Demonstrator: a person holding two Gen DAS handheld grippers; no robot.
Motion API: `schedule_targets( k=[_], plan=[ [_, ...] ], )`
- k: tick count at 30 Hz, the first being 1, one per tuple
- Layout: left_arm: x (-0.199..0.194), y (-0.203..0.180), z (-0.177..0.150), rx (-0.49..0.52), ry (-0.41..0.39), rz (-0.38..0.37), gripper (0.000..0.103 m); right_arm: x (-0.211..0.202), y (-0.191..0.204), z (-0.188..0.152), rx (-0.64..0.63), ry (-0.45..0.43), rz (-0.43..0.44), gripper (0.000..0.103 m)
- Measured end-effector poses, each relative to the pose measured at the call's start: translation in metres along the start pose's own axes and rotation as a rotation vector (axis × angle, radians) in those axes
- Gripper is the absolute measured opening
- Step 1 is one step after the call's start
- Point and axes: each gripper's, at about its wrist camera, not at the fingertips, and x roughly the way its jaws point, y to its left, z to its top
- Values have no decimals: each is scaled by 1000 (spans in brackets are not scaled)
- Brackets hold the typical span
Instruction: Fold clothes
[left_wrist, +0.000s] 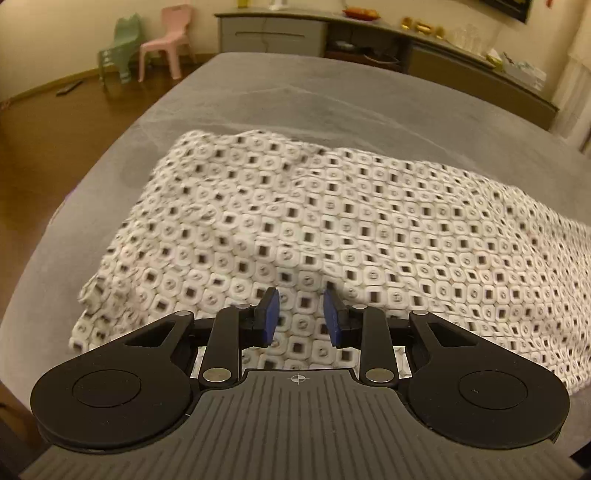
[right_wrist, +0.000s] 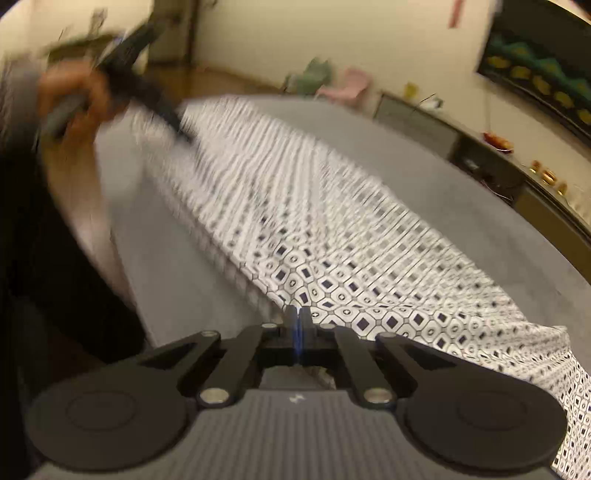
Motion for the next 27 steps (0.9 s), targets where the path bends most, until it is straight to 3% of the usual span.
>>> schedule_targets(
  k=[2,5,7,8,10,14,17,23,27],
  plan=[
    [1,-4,0,24,2,6,17,-1,-4,-2,27,-15,14,2],
    [2,-5,1,42,-2,22,21,-14,-15,-2,74,-41,58,14],
    [4,-1,2,29,-11,41,23,-30,-40,-5,182,-81,40,21],
    [5,2,3,23,-16,50,28,-38,-52,-7,239,-101,30,22],
    [9,7,4,2,-25,73,36,-42,-87,-19,376,-88,-75,22],
    [18,20,17,-22,-29,107,38,-30,-150,-55,574,65,-355,24],
    [24,31,26,-45,-31,113,39,-28,-172,-71,635,91,-394,30],
    [33,45,36,-81,-42,141,40,-46,-164,-85,644,124,-423,30],
    [38,42,42,-73,-49,160,40,-78,-147,-116,651,133,-456,30]
  ],
)
